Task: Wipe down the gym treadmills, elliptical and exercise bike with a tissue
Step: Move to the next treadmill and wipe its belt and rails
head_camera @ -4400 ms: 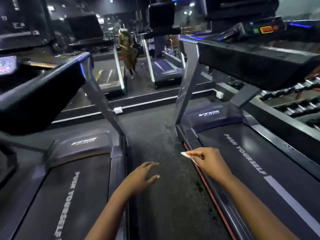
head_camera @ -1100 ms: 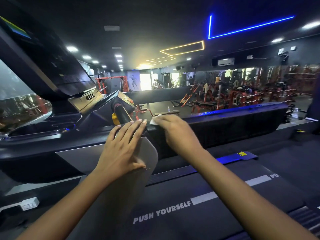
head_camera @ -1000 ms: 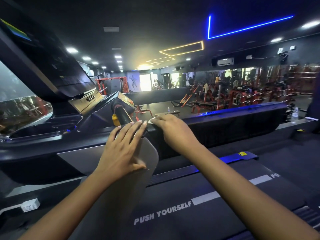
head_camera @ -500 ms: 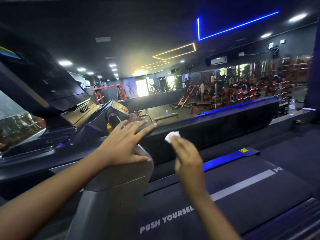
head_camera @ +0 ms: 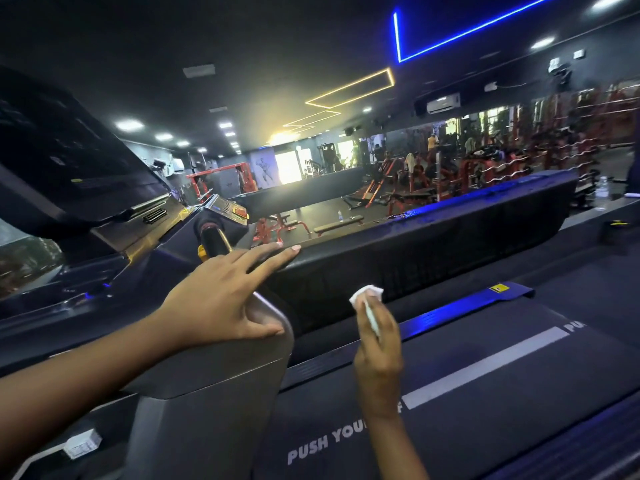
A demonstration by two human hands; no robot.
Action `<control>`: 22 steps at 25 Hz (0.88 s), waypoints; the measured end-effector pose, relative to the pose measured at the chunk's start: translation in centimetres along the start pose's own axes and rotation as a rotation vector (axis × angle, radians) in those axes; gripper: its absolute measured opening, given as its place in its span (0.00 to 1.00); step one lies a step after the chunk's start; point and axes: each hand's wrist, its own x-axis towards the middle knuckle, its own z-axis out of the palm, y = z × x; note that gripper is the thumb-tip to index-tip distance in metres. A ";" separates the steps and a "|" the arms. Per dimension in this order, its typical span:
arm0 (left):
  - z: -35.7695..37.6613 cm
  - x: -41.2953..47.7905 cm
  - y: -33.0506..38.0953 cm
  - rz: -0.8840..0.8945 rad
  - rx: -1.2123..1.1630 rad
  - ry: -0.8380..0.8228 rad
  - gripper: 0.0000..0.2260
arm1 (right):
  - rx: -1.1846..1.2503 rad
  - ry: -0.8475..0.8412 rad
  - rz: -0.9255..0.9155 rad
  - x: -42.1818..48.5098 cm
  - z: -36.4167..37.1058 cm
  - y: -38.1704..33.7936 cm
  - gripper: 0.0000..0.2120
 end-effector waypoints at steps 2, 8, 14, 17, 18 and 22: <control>0.0 0.0 0.1 -0.003 0.008 0.005 0.43 | -0.043 0.079 0.086 0.9 0.0 2.0 0.14; -0.1 0.0 0.4 -0.014 0.026 0.021 0.43 | 0.319 0.006 0.168 1.4 0.3 -4.8 0.19; 0.1 0.0 0.3 -0.013 0.015 0.014 0.43 | 0.147 -0.039 -0.138 1.2 1.4 -3.3 0.14; 0.2 0.0 0.2 -0.011 0.023 0.014 0.43 | 0.023 0.118 0.043 2.9 0.2 0.8 0.15; 0.2 0.0 0.2 -0.011 0.026 0.017 0.43 | 0.004 0.145 0.111 3.5 -0.2 1.7 0.15; 0.2 0.0 0.3 -0.015 0.021 0.016 0.43 | 0.203 0.075 0.180 2.9 0.3 -1.8 0.15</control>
